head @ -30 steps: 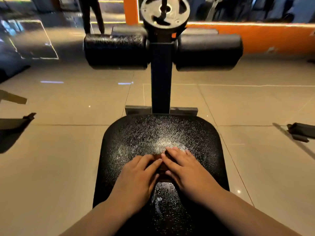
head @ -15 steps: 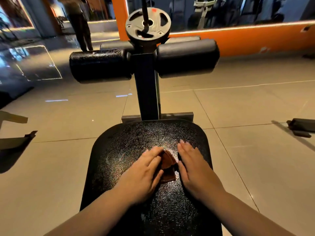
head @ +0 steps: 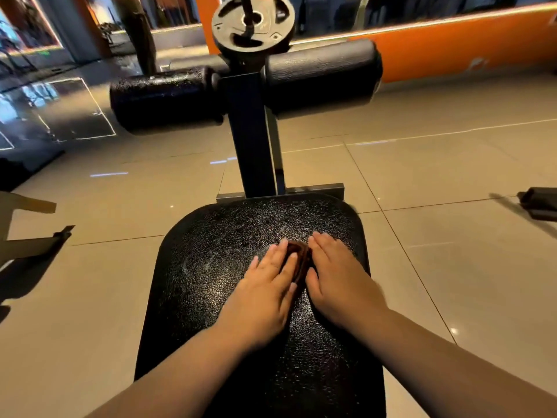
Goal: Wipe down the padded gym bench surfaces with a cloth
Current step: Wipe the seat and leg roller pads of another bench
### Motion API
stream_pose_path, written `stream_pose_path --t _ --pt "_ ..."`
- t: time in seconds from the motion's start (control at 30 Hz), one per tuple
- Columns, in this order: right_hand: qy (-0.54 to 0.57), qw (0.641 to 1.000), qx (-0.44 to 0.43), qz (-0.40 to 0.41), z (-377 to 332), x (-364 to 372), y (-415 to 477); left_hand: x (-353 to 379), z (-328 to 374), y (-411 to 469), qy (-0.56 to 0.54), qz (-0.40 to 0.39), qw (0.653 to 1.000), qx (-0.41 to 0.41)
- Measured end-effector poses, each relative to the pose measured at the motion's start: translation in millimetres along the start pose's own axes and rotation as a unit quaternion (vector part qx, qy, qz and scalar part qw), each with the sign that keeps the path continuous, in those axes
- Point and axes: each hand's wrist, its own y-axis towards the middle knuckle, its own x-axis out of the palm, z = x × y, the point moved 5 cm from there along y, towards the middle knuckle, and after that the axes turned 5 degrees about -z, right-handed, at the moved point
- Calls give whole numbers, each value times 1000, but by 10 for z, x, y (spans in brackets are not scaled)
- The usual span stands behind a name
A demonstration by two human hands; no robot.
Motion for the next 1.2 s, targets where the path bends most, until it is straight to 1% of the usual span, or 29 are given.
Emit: stream_pose_path --t 0.1,0.13,0.17,0.2,0.3,0.33,0.37,0.43,0.5,0.53,0.57,0.6,0.67,0.7,0.73,0.8,0.9,0.93,0.97,1.03,1.07,1.1,1.13,1.17,1.2 --pt "5 1000 21 -10 13 8 13 -118 -53 414 -2 11 995 -97" --pt "8 999 29 -12 23 8 14 -130 -27 495 -3 20 993 -120" --pt "13 999 39 -12 32 0 16 -130 25 530 3 28 992 -123" --pt "18 999 47 -16 38 -1 17 -106 76 517 7 26 994 -106" --pt "13 998 55 -21 26 -4 23 -45 151 227 7 17 1000 -3" --pt "4 998 52 -20 15 -6 25 -52 111 147 1 14 1000 17" --pt "-4 999 48 -20 6 0 26 -61 42 138 -8 7 1000 19" --pt "-5 999 47 -19 10 16 21 -95 -100 272 -26 1 999 -26" --pt "9 999 47 -11 17 24 17 -138 -147 466 -30 21 994 -107" --pt "13 999 48 -7 24 27 16 -150 -106 534 -26 34 990 -134" --pt "15 999 51 -5 32 24 16 -154 -28 571 -20 45 989 -140" --pt "17 998 54 -6 42 28 14 -137 67 566 -16 47 991 -121" --pt "19 998 55 -11 48 25 19 -116 188 455 -29 33 998 -45" --pt "18 998 53 -10 45 19 23 -130 175 393 -43 28 999 -12" --pt "16 999 50 -5 41 15 29 -144 111 366 -55 25 998 3" --pt "8 999 45 0 27 6 48 -172 -78 465 -44 35 998 -20" --pt "26 999 47 4 37 5 68 -225 -183 745 -26 54 991 -121" --pt "30 998 48 4 44 -4 72 -228 -129 790 -25 57 989 -132" --pt "30 998 49 1 50 -15 76 -223 -51 803 -21 55 991 -117" --pt "24 998 54 -8 56 -30 78 -189 73 688 -13 37 998 -39" --pt "24 998 57 -7 51 -45 81 -180 65 597 -9 30 1000 -2" --pt "25 998 58 -4 44 -63 87 -183 -3 527 -9 27 999 15" --pt "26 998 56 -1 37 -79 94 -194 -112 504 -10 27 1000 8" --pt "25 998 54 0 33 -88 99 -212 -230 523 -13 30 999 -21" --pt "23 998 51 1 30 -95 106 -236 -333 561 -20 36 997 -67"
